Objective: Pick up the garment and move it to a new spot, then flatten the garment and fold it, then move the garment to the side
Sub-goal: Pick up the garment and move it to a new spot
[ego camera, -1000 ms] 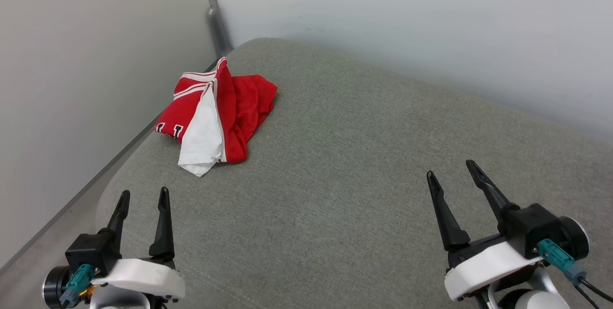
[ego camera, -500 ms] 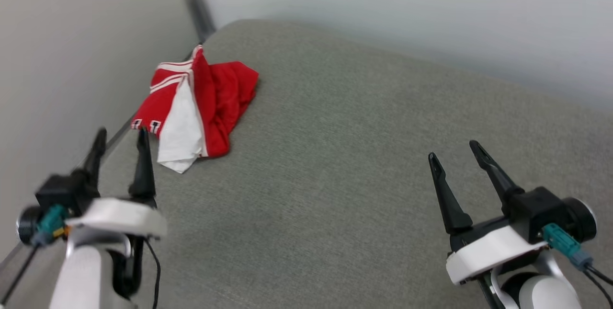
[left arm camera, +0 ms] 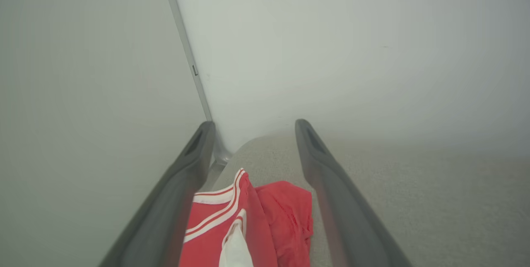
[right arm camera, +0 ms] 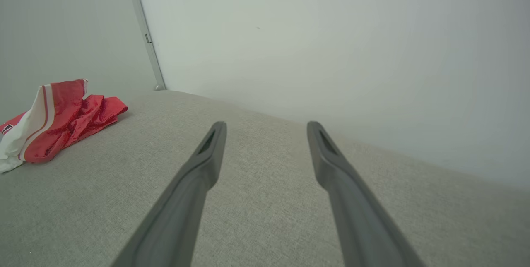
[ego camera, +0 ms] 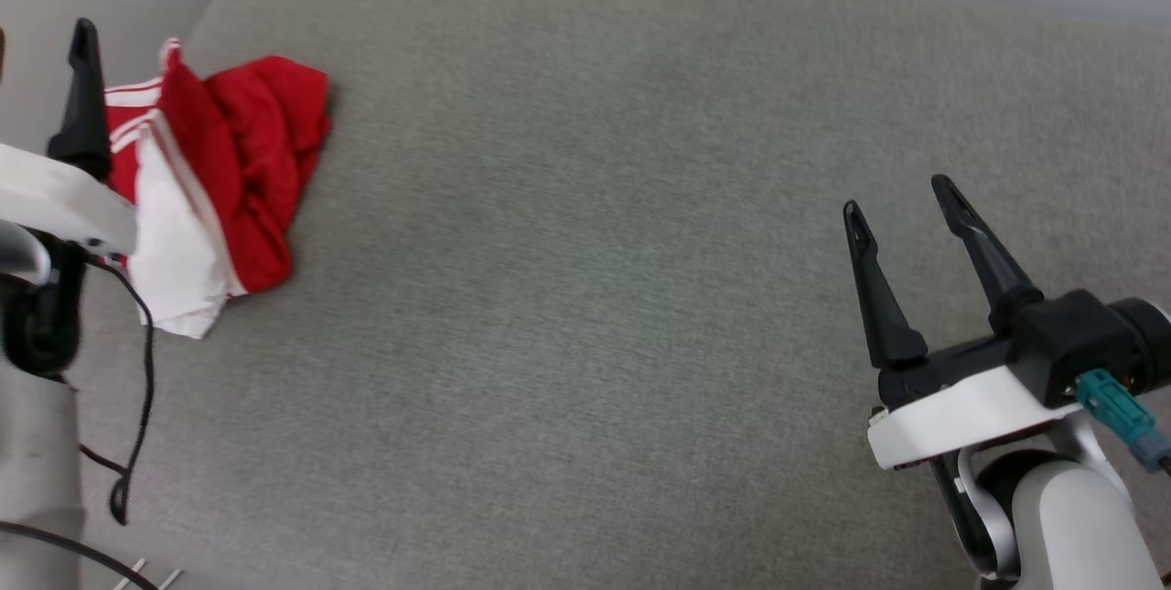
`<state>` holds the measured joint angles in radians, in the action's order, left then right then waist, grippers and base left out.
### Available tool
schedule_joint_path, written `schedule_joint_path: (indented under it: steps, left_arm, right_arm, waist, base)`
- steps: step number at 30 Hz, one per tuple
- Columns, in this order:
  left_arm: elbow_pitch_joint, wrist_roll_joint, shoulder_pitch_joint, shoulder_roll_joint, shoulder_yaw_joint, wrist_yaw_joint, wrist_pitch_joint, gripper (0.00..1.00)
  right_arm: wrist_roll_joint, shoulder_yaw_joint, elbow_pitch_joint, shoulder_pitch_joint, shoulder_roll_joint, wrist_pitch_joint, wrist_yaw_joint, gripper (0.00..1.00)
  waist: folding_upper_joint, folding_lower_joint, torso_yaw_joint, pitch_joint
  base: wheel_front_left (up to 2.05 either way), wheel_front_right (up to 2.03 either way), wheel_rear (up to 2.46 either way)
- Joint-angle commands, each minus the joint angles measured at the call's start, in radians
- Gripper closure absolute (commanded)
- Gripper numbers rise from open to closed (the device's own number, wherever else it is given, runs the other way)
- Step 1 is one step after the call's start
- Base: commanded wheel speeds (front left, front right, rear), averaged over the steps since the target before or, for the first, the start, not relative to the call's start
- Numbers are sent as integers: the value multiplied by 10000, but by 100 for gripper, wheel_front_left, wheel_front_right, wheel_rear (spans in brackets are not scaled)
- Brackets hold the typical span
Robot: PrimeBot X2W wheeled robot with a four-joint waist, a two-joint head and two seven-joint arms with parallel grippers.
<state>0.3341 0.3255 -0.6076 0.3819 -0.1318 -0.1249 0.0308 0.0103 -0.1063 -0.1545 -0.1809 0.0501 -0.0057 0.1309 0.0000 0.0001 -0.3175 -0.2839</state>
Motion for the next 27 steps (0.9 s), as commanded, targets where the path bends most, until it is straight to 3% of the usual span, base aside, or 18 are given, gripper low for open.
schedule_joint_path:
  steps: [1, 10, 17, 27]
  left_arm:
    - [216, 136, -247, 241, 54, -47, -133, 0]
    - [2274, 1553, -1234, 1935, 980, -50, -1985, 0]
    - [3636, 2644, -1418, 2872, 1595, -53, -3640, 0]
    - [5225, 3616, -1460, 2916, 2144, -54, -5486, 0]
  right_arm:
    - [19, -19, 7, -243, 3, -74, -3, 0]
    - [-51, -59, 156, -927, 4, -355, -3, 0]
    - [-41, 48, 209, -1220, 4, -480, -3, 0]
    - [-1, 23, 186, -1431, 3, -556, -3, 0]
  waist:
    - [0, -1, 627, -705]
    - [0, -1, 1321, -1911]
    - [0, -1, 1641, -2566]
    - [0, -1, 1818, -2797]
  base:
    - [0, 0, 0]
    - [0, 0, 0]
    - [0, 0, 0]
    - [0, 0, 0]
